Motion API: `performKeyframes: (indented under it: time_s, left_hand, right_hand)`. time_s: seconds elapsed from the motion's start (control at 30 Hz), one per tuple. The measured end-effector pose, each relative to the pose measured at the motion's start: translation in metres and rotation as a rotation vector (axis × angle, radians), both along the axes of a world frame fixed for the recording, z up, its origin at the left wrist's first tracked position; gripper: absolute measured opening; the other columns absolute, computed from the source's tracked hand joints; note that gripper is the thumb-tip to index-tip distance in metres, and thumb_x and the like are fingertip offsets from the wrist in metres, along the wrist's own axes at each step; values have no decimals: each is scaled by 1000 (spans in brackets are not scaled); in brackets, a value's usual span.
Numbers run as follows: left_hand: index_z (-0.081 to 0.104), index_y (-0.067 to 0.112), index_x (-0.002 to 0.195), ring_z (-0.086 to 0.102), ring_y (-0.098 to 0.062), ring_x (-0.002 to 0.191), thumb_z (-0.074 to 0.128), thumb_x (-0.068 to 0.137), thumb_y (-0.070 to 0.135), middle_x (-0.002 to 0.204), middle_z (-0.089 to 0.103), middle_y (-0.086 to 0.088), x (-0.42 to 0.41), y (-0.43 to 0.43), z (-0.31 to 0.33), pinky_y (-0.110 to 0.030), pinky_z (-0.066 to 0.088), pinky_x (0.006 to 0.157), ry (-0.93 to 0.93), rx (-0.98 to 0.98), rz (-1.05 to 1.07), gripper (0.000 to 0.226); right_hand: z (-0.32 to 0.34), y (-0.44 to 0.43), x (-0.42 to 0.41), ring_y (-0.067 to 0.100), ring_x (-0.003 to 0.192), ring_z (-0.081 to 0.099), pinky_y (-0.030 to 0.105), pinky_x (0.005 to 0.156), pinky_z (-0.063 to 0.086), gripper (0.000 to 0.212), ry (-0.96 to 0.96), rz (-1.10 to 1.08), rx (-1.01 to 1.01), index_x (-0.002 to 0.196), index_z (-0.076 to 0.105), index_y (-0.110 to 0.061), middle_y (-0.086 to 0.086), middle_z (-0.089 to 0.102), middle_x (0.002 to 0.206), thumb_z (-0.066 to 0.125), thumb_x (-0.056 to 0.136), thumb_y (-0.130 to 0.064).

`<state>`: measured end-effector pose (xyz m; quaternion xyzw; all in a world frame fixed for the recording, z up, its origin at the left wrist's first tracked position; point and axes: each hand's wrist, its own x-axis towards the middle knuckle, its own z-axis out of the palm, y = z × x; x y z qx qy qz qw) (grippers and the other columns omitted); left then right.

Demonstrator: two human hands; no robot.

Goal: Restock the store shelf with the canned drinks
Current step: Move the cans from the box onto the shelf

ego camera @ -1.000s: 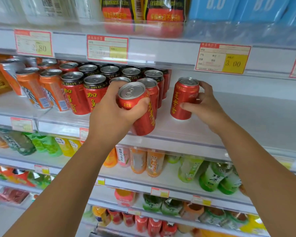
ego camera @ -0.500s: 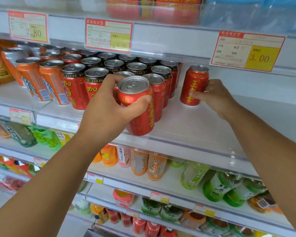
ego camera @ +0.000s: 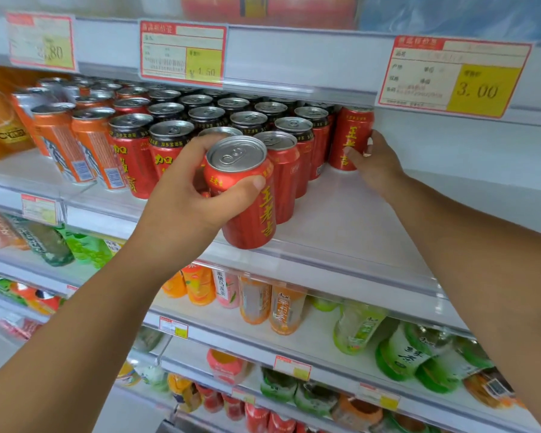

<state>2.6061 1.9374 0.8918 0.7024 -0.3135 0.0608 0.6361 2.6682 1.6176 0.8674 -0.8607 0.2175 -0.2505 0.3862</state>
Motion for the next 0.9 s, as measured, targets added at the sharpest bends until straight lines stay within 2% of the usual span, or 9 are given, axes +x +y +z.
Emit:
performKeyframes:
  time_s: [0.2, 0.27, 0.33, 0.43, 0.57, 0.67, 0.73, 0.8, 0.9]
  left_hand:
    - [62, 33, 108, 65, 4, 94, 73, 75, 28, 100, 72, 22, -4, 1, 4, -9, 47, 79, 28, -25, -5, 35]
    - [63, 31, 108, 65, 5, 93, 72, 75, 28, 98, 72, 22, -6, 2, 5, -9, 47, 78, 25, -20, -1, 34]
    - [64, 30, 107, 65, 6, 90, 75, 73, 29, 96, 71, 22, -8, 5, 7, -9, 47, 76, 30, -18, -12, 35]
    - [65, 31, 106, 65, 6, 89, 75, 68, 38, 96, 71, 21, -14, 1, 11, -9, 47, 76, 30, 1, -77, 40]
    - [66, 22, 111, 66, 1, 94, 73, 76, 21, 100, 73, 14, -20, -21, 17, -14, 49, 80, 63, -15, -198, 36]
    - [65, 15, 118, 66, -6, 99, 71, 82, 17, 109, 72, 6, -26, -39, 19, -19, 51, 83, 42, -16, -269, 37]
    - [63, 12, 124, 66, -7, 103, 73, 83, 17, 114, 71, 5, -27, -44, 15, -21, 52, 86, 18, -48, -247, 43]
    - [63, 20, 123, 63, -4, 109, 75, 82, 25, 117, 69, 7, -23, -39, 2, -20, 51, 91, -70, -28, -89, 44]
    - [66, 30, 119, 52, 2, 110, 74, 80, 43, 118, 66, 10, -7, -19, -29, -7, 35, 98, -330, 261, 166, 43]
  right_hand:
    - [6, 10, -13, 29, 136, 40, 35, 106, 35, 87, 104, -67, 146, 154, 6, -17, 11, 34, 153, 60, 92, -43]
    - [19, 24, -31, 31, 133, 42, 38, 106, 38, 85, 71, -171, 97, 153, 13, -17, 14, 38, 149, 62, 88, -43]
    - [27, 48, -62, 19, 117, 53, 33, 94, 45, 65, -115, -153, 33, 142, 36, -20, 6, 55, 132, 63, 85, -36]
    - [29, 93, -119, -1, 93, 59, 18, 78, 42, 48, -238, 233, 139, 122, 54, -28, -8, 66, 107, 65, 75, -33]
    - [24, 123, -153, -1, 120, 54, 20, 101, 42, 79, -50, 737, 223, 135, 41, -35, -13, 57, 131, 84, 69, -28]
    - [19, 126, -158, 1, 105, 64, 17, 86, 50, 69, -109, 649, 307, 124, 48, -32, -14, 65, 115, 82, 69, -7]
    - [18, 122, -159, 4, 101, 67, 24, 86, 53, 68, -167, 510, 302, 118, 51, -33, -12, 68, 112, 86, 65, -8]
    - [18, 109, -155, 2, 97, 67, 28, 87, 53, 67, -199, 341, 272, 115, 53, -31, -11, 69, 108, 89, 61, -15]
    - [25, 85, -140, -1, 91, 62, 23, 82, 49, 63, -135, 112, 141, 114, 51, -26, -12, 65, 105, 88, 63, -23]
